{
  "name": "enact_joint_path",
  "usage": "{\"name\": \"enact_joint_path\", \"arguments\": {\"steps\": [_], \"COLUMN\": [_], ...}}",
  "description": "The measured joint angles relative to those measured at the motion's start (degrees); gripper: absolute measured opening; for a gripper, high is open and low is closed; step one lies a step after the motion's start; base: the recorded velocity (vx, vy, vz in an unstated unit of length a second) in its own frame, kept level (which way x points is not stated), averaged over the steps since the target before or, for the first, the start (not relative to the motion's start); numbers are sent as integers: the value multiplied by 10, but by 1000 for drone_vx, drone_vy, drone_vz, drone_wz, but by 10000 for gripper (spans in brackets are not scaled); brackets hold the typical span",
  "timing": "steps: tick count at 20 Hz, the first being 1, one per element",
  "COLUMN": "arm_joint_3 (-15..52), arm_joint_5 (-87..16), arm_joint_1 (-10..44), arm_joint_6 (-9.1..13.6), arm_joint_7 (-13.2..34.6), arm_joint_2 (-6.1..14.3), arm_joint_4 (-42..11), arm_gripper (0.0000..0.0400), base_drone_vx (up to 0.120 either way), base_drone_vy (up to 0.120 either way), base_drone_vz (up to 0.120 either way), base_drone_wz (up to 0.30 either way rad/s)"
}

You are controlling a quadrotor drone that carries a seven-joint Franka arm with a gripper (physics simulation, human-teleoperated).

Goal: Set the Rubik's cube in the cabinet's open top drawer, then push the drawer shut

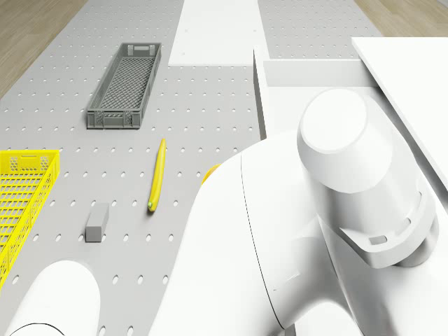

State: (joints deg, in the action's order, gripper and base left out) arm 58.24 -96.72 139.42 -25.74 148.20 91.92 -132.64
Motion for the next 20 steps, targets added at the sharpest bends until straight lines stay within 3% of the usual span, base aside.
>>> {"name": "enact_joint_path", "arguments": {"steps": [6,7,8,10,12,14,19,20], "arm_joint_3": [-3,-3,-4,-4,-5,-8,-16,-24], "arm_joint_5": [5,5,6,7,6,-1,-32,-24], "arm_joint_1": [6,7,7,8,7,1,-29,-34], "arm_joint_6": [-1,-1,-1,-2,-3,-4,-8,-7], "arm_joint_7": [3,3,3,3,2,-2,-15,24], "arm_joint_2": [3,3,3,4,6,9,20,16], "arm_joint_4": [3,4,4,4,3,-2,-23,-32], "arm_gripper": [400,377,317,233,183,152,124,121], "base_drone_vx": [0,0,0,0,0,0,0,0], "base_drone_vy": [-120,-120,-120,-80,0,0,0,0], "base_drone_vz": [0,0,0,0,0,0,0,0], "base_drone_wz": [0,0,0,0,0,0,0,0]}}
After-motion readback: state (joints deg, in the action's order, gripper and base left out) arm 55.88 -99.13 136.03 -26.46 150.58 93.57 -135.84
